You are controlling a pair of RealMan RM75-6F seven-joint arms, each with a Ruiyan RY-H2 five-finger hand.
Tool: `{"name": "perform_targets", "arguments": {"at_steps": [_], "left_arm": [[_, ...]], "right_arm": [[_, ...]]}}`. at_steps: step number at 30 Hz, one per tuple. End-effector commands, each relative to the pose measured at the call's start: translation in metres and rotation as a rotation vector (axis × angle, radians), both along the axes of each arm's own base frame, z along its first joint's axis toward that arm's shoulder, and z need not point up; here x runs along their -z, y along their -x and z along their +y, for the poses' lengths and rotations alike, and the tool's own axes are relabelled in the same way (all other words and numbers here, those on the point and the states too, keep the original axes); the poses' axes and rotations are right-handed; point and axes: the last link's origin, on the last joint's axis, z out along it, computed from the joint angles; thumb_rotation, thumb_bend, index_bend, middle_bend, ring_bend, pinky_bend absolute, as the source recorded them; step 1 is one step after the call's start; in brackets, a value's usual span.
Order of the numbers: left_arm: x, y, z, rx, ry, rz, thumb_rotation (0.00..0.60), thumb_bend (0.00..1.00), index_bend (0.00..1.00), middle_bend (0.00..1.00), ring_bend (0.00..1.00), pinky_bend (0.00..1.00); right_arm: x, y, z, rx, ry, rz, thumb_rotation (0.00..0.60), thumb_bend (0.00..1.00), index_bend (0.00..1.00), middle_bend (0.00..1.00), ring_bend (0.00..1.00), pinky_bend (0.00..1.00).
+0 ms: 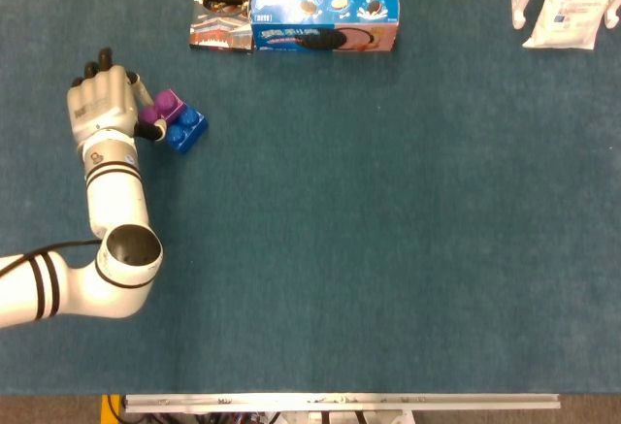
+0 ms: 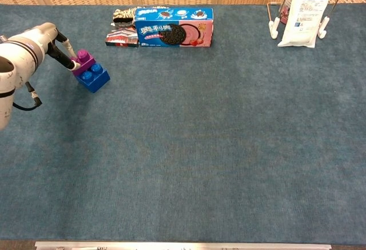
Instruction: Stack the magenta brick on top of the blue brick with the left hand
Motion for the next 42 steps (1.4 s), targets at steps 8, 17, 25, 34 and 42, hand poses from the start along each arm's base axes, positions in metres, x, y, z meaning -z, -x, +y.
{"name": "perform_targets", "arguments": {"at_steps": [8, 17, 25, 34, 42], "left_arm": [[0.003, -0.002, 0.001, 0.006, 0.004, -0.002, 0.6, 0.34, 0.59, 0.0, 0.0, 0.1], [0.004, -0.004, 0.001, 0.004, 0.03, 0.022, 0.6, 0.34, 0.6, 0.0, 0.0, 0.1], [0.005, -0.008, 0.002, 0.011, 0.059, 0.045, 0.6, 0.34, 0.6, 0.0, 0.0, 0.1], [0.009, -0.011, 0.002, 0.016, 0.089, 0.066, 0.6, 0.34, 0.6, 0.0, 0.0, 0.1], [0.01, -0.014, 0.003, 0.033, 0.079, 0.067, 0.6, 0.34, 0.61, 0.0, 0.0, 0.1]], "right_arm": [[0.0, 0.0, 0.0, 0.001, 0.002, -0.001, 0.6, 0.0, 0.18, 0.24, 0.17, 0.31], [0.0, 0.0, 0.0, 0.001, 0.0, 0.0, 0.6, 0.0, 0.18, 0.24, 0.17, 0.31], [0.0, 0.0, 0.0, 0.002, 0.0, -0.001, 0.6, 0.0, 0.18, 0.24, 0.17, 0.31], [-0.001, 0.001, 0.0, 0.002, 0.002, -0.001, 0.6, 0.0, 0.18, 0.24, 0.17, 0.31], [-0.001, 0.001, 0.0, 0.004, 0.002, -0.002, 0.6, 0.0, 0.18, 0.24, 0.17, 0.31]]}}
